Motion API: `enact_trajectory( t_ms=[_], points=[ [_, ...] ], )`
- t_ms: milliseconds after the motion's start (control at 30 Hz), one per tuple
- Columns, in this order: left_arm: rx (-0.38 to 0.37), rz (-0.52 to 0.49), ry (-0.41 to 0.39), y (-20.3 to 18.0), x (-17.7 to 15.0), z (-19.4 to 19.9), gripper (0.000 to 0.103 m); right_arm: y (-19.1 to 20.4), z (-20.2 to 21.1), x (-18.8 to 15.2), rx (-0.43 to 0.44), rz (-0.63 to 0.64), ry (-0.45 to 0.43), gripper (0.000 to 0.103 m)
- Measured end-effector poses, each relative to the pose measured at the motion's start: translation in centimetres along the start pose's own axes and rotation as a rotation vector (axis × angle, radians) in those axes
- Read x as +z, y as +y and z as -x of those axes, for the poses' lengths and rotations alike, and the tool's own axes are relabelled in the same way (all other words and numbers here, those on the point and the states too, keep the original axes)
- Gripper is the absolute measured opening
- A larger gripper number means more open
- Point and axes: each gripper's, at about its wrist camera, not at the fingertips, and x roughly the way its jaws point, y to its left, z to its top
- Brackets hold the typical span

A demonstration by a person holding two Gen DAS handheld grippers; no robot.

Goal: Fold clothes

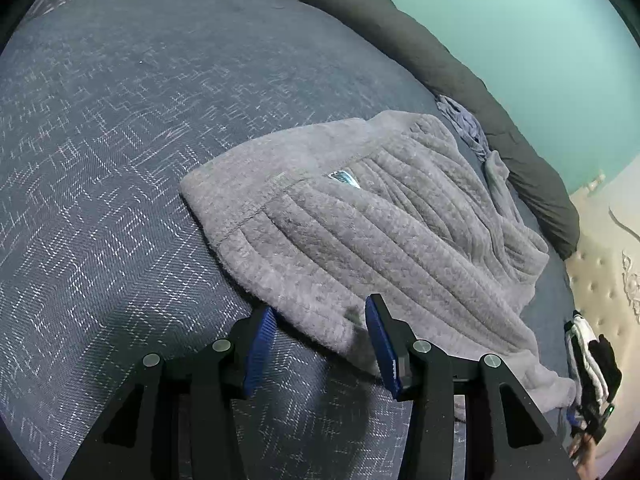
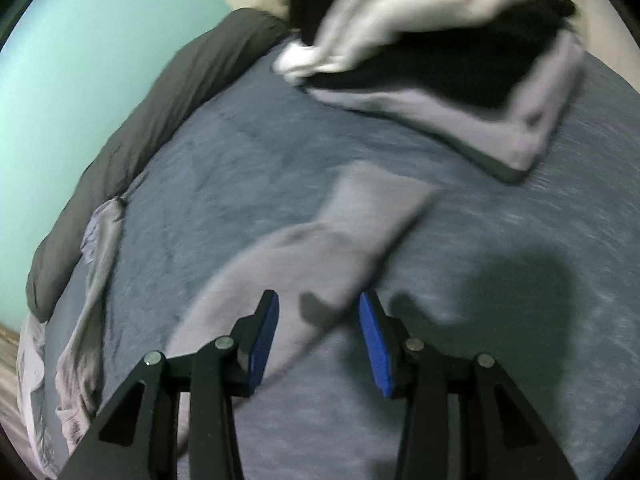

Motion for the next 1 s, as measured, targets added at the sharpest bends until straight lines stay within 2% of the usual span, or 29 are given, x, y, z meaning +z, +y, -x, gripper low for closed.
enact_trajectory(
  t_ms=[100, 233, 300, 367, 400, 433, 467, 567, 733, 1000],
  points=[
    [0.002, 0.0, -0.006, -0.1, -0.1, -0.1, 0.049, -2.0, 0.0, -0.4, -0.015, -0.037, 0.006, 0.047],
    [-0.01, 0.009, -0.013, -0.1, 0.0, -0.1, 0.048, -1.9, -1.4, -0.6, 0.058, -0.046, 0.021, 0.047],
    [-0.018, 0.024, -0.017, 0.0, 0.1, -0.1, 0.039, -1.1, -2.4, -0.7, 0.067, -0.01, 0.034, 0.047],
    [-0.027, 0.047, -0.018, 0.2, 0.3, -0.1, 0.019, -0.4, -3.0, -0.7, 0.059, -0.004, 0.029, 0.047],
    [-0.028, 0.047, -0.024, 0.2, 0.4, 0.1, 0.014, -0.1, -3.2, -0.7, 0.054, -0.003, 0.023, 0.043],
    [-0.029, 0.047, -0.031, 0.2, 0.4, 0.2, 0.008, 0.3, -3.4, -0.6, 0.062, 0.002, 0.023, 0.031],
    [-0.03, 0.046, -0.038, 0.2, 0.5, 0.4, 0.007, 0.6, -3.5, -0.4, 0.07, 0.008, 0.023, 0.015],
    [-0.045, 0.036, -0.066, -0.2, 0.8, 1.4, 0.005, 1.8, -3.6, -0.2, 0.055, 0.046, 0.031, 0.005],
    [-0.074, 0.014, -0.111, -0.5, 1.4, 4.4, 0.005, 3.1, -1.7, 1.9, 0.066, 0.081, 0.033, 0.003],
    [-0.085, -0.046, -0.14, -2.1, 2.1, 9.6, 0.003, 4.7, 6.0, 5.5, 0.088, 0.16, 0.016, 0.003]
  ],
)
